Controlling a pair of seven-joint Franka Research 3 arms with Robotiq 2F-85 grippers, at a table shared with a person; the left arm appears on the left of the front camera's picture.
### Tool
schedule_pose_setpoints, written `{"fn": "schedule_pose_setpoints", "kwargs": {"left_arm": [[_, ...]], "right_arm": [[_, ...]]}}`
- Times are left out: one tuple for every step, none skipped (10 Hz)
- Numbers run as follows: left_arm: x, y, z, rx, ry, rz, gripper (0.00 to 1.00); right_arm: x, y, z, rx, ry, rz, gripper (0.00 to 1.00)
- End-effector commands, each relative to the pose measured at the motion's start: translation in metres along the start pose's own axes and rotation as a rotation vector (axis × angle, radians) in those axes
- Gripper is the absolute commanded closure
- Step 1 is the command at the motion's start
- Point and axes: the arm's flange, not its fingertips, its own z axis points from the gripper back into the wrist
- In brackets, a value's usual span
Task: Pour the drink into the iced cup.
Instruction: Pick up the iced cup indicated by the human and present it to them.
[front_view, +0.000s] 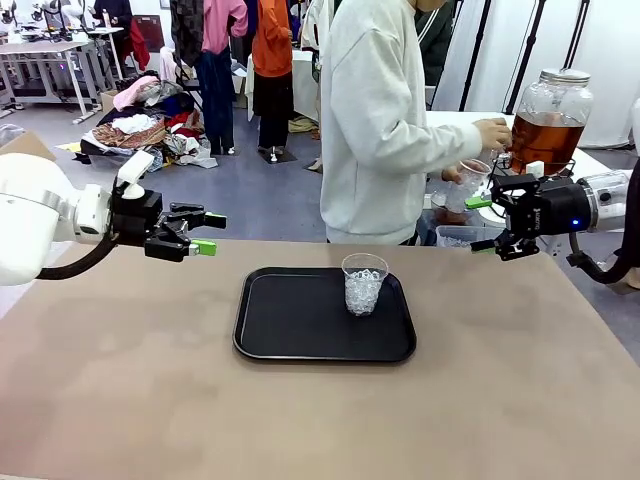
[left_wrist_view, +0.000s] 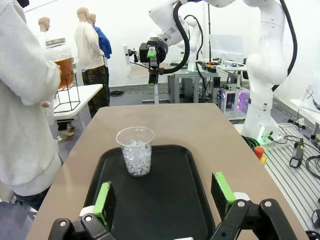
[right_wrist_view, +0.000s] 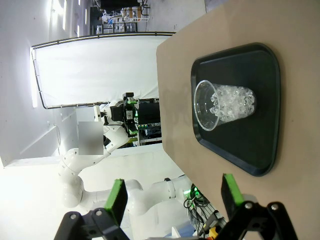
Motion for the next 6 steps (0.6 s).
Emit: {"fn": "schedule_pose_setpoints", "kwargs": {"left_arm": [[0.0007, -0.0004, 0.0, -0.001, -0.001, -0.002, 0.0], [0.0007, -0.0004, 0.0, -0.001, -0.001, -0.002, 0.0], [0.0007, -0.0004, 0.0, -0.001, -0.001, -0.002, 0.0], [0.0007, -0.0004, 0.0, -0.001, -0.001, -0.002, 0.0], [0.0007, -0.0004, 0.0, -0.001, -0.001, -0.002, 0.0], [0.0007, -0.0004, 0.0, -0.001, -0.001, -0.002, 0.0]], "right_arm": [[0.0, 0.001, 0.0, 0.002, 0.0, -0.001, 0.0], [0.0, 0.001, 0.0, 0.002, 0.0, -0.001, 0.0], [0.0, 0.001, 0.0, 0.002, 0.0, -0.001, 0.0], [0.0, 0.001, 0.0, 0.002, 0.0, -0.001, 0.0], [0.0, 0.001, 0.0, 0.002, 0.0, -0.001, 0.0], [0.0, 0.001, 0.0, 0.002, 0.0, -0.001, 0.0]]}}
